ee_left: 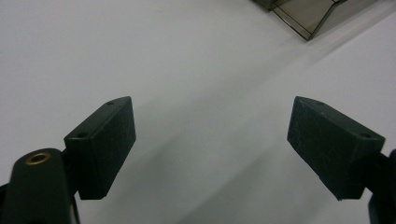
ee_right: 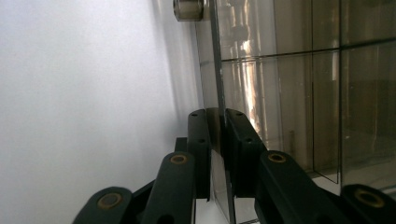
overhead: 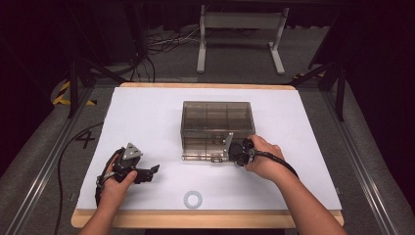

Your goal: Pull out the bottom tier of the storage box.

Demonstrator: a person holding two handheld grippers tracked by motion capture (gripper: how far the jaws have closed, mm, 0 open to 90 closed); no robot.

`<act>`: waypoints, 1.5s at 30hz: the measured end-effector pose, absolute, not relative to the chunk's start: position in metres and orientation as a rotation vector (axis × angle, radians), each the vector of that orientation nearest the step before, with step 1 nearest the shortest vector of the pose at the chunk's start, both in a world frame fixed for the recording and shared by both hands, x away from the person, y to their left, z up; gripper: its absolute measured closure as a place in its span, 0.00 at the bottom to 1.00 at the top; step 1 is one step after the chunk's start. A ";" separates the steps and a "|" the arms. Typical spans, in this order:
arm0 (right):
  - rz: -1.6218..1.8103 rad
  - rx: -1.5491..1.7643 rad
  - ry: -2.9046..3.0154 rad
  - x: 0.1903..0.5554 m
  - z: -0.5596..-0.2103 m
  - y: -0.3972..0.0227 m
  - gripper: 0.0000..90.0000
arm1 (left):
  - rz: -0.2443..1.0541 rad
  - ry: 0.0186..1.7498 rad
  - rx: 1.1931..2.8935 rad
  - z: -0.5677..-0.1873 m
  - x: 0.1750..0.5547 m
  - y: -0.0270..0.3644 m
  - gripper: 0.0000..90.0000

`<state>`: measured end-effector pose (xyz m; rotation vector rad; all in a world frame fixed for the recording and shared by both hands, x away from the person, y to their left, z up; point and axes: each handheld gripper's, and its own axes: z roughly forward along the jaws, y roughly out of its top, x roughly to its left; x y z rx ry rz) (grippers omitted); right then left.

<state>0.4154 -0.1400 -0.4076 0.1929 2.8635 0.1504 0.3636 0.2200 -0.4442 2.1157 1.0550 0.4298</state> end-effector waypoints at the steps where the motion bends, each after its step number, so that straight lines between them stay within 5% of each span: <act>1: 0.150 0.191 2.866 0.415 -0.408 -0.140 0.91 | 0.430 1.055 2.115 -0.444 0.363 0.220 0.18; 45: 0.146 0.084 2.955 0.381 -0.407 -0.141 0.95 | 0.425 1.064 2.108 -0.445 0.363 0.220 0.18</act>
